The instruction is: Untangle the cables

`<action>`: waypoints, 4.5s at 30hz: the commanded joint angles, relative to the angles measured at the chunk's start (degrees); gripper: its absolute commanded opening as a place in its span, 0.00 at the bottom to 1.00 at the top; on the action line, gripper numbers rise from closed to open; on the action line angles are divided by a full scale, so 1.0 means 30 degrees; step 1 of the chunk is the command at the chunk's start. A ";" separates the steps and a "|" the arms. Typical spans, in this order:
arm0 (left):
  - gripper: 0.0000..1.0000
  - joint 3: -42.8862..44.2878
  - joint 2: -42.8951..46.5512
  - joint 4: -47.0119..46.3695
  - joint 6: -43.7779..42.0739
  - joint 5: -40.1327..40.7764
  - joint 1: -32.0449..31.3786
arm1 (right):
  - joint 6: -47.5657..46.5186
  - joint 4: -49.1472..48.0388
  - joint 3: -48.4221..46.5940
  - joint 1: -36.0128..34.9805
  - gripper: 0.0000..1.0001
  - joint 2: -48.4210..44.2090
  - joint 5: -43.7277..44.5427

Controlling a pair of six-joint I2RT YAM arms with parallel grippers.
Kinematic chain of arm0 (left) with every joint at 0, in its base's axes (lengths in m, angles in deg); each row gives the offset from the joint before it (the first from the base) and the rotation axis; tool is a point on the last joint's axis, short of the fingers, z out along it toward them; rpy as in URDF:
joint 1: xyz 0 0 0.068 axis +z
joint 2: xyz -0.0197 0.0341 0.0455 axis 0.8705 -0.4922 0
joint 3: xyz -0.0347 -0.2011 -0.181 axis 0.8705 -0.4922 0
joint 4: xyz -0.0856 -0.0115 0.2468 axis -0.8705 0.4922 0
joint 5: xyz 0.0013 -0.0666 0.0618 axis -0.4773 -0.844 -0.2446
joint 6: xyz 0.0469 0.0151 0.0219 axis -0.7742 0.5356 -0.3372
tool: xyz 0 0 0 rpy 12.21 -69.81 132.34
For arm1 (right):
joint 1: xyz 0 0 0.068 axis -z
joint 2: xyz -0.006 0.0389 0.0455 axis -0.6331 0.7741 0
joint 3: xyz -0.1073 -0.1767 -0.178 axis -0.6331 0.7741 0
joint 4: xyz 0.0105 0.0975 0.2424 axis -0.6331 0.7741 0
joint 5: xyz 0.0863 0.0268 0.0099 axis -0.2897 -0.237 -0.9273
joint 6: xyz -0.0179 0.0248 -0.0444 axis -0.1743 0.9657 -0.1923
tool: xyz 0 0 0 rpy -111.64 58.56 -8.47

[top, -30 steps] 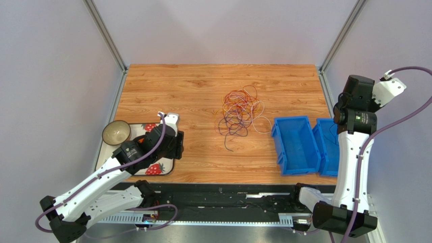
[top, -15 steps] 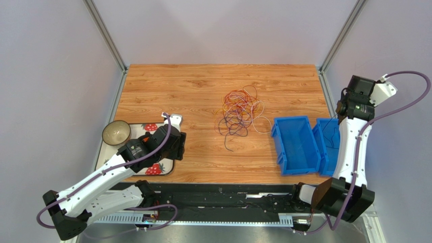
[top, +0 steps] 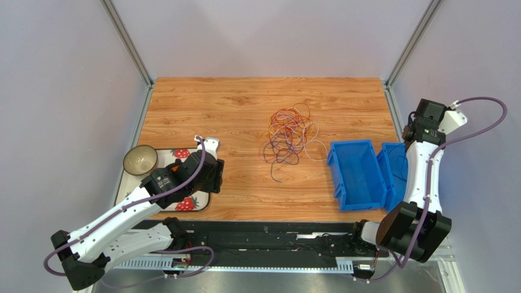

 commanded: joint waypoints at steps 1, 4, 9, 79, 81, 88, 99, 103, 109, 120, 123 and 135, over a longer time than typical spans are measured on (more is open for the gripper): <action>0.60 0.0422 0.0044 -0.0408 -0.0263 0.0031 -0.0083 | 0.0153 -0.0900 -0.0035 0.0096 0.36 -0.0937 -0.0616; 0.60 0.0423 0.0160 -0.0408 -0.0263 -0.0145 -0.0054 | 0.0181 -0.0607 -0.0210 0.0096 0.60 -0.1288 -0.0853; 0.60 0.0364 0.0483 -0.0467 -0.0205 -0.0233 -0.0083 | 0.0358 -0.0399 -0.0796 0.0096 0.67 -0.2633 -0.2369; 0.57 0.0832 0.2066 0.0617 0.0147 0.0587 -0.0083 | -0.4007 0.1445 -1.8607 -1.3790 0.51 1.9919 -0.6507; 0.57 0.0832 0.1949 0.0617 0.0118 0.0588 -0.0083 | -0.4008 0.1503 -1.9193 -1.3791 0.49 2.0649 -0.6799; 0.57 0.0861 0.1714 0.0675 0.0147 0.0821 -0.0083 | -0.4096 0.1563 -1.9547 -1.3791 0.34 2.1445 -0.6976; 0.57 0.0453 0.1508 -0.0838 0.0206 0.1143 -0.0083 | -0.4183 0.1650 -1.9108 -1.3878 0.00 1.8959 -0.9986; 0.56 -0.0632 0.1276 -0.5174 0.0468 0.0326 -0.0083 | -0.4213 0.1650 -1.8496 -1.4171 0.00 1.6442 -1.1866; 0.61 -0.0574 -0.1358 -1.3756 -0.1690 -0.1228 -0.0083 | -0.3161 0.1650 -1.7352 -1.4669 0.00 1.2309 -1.3975; 0.62 0.2676 -0.8685 -2.2904 -0.3837 -0.3395 -0.0258 | -0.1197 0.1036 -1.2814 -1.5900 0.00 0.7590 -1.4916; 0.62 0.2853 -0.9388 -2.4253 -0.5032 -0.3631 -0.0638 | -0.1078 0.1209 -1.2516 -1.5871 0.00 0.6915 -1.4974; 0.70 0.2854 -1.2901 -2.6363 -0.6706 -0.2433 -0.0962 | -0.0464 0.2324 -1.5387 -1.5871 0.00 0.5218 -1.6291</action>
